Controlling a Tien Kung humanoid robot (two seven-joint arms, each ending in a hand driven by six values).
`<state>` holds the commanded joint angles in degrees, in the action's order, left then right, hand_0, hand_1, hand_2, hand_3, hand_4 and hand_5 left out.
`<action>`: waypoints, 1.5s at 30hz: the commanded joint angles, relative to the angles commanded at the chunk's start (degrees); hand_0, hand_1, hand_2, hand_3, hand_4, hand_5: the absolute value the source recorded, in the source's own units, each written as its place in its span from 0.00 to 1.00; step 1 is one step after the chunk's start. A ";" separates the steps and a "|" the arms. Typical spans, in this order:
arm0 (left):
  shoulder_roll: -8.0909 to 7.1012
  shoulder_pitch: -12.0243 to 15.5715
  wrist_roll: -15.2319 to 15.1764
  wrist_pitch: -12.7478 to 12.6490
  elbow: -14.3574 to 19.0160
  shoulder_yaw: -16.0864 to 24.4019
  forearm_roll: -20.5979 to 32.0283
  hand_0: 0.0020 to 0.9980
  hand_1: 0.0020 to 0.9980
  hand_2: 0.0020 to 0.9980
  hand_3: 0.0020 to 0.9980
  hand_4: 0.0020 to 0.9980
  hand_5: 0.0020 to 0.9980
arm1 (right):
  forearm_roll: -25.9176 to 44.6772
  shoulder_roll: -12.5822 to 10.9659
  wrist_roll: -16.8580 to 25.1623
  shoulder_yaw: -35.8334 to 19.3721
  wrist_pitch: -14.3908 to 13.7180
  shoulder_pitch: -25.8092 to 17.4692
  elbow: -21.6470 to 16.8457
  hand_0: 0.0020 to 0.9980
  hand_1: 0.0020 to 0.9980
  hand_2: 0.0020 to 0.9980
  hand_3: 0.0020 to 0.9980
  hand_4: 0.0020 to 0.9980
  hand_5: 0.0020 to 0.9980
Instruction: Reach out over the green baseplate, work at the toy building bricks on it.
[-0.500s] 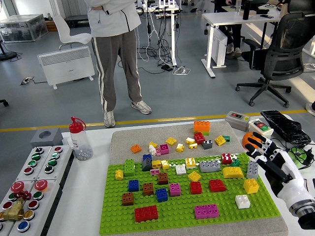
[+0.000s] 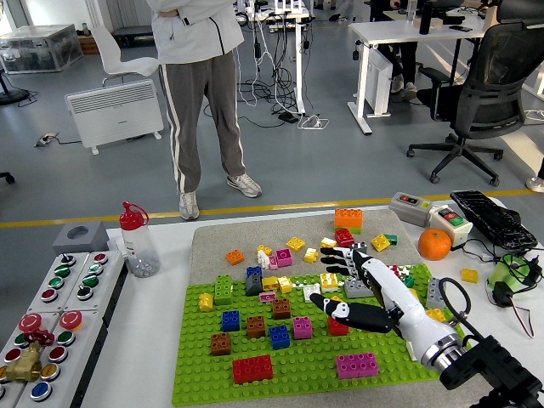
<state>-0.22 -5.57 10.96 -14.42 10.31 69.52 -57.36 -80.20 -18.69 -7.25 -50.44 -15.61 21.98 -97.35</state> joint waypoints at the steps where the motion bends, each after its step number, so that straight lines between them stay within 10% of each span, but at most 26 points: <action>1: 0.00 0.00 0.00 0.00 0.00 -0.01 0.01 0.67 0.61 0.56 0.45 0.24 1.00 | -1.76 0.20 -0.35 0.97 -0.06 0.72 0.30 0.83 0.82 0.82 0.84 0.78 0.23; 18: -0.04 0.07 0.05 -0.01 0.00 -0.21 0.17 0.67 0.61 0.56 0.45 0.24 1.00 | -31.49 5.09 -4.86 17.71 2.52 13.15 9.23 0.69 0.74 0.74 0.78 0.78 0.21; 45: -0.24 0.80 0.61 -0.11 0.00 0.03 -0.98 0.67 0.61 0.56 0.44 0.24 1.00 | -32.27 12.07 -8.93 26.96 8.17 20.59 21.30 0.55 0.67 0.68 0.76 0.75 0.18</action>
<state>-0.45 -4.77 11.57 -14.52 10.31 69.55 -58.34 -112.47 -6.62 -16.18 -23.48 -7.44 42.57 -76.06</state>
